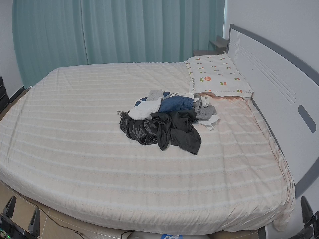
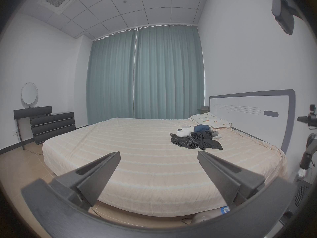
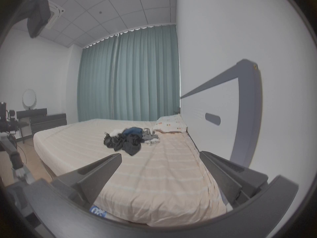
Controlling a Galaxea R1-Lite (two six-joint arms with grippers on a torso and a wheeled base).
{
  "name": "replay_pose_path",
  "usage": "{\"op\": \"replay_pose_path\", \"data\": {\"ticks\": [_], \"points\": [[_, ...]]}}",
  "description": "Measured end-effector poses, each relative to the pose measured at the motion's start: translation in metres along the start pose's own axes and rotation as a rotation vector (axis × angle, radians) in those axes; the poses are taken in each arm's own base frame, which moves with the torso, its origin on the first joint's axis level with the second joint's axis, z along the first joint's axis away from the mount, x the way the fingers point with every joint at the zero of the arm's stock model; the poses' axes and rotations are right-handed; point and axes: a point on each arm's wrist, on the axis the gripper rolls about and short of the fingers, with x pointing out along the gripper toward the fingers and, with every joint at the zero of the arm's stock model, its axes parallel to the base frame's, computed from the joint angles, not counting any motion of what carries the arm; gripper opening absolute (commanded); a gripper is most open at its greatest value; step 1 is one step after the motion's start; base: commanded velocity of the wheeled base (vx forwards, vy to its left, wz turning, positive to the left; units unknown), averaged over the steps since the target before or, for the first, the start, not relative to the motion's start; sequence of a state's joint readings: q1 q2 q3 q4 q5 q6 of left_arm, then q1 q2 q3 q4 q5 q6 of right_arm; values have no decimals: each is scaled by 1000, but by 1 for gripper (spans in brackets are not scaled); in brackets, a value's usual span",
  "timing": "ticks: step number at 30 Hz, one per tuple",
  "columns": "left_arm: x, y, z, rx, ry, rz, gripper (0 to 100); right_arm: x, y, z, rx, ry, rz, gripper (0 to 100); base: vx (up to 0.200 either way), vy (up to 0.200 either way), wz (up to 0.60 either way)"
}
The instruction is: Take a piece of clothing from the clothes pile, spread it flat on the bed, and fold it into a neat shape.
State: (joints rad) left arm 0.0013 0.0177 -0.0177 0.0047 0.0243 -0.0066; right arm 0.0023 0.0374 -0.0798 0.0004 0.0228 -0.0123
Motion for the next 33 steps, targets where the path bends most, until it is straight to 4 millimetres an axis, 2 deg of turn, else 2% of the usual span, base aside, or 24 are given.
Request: {"op": "replay_pose_path", "data": {"ticks": [6,10,14,23,25,26,33], "points": [[0,0,0,0,0,0,100,5,1,42,-25,-11,50,100,0,0,0],[0,0,0,0,0,0,100,26,1,56,-25,83,93,100,0,0,0],[0,0,0,0,0,0,100,56,1,64,-11,186,136,100,0,0,0],[0,0,0,2,0,0,100,141,9,73,47,345,177,100,0,0,0],[0,0,0,2,0,0,100,168,13,73,61,377,170,100,0,0,0],[0,0,0,2,0,0,100,173,14,73,64,381,169,100,0,0,0],[0,0,0,3,0,1,100,257,36,63,102,440,138,100,0,0,0]]}}
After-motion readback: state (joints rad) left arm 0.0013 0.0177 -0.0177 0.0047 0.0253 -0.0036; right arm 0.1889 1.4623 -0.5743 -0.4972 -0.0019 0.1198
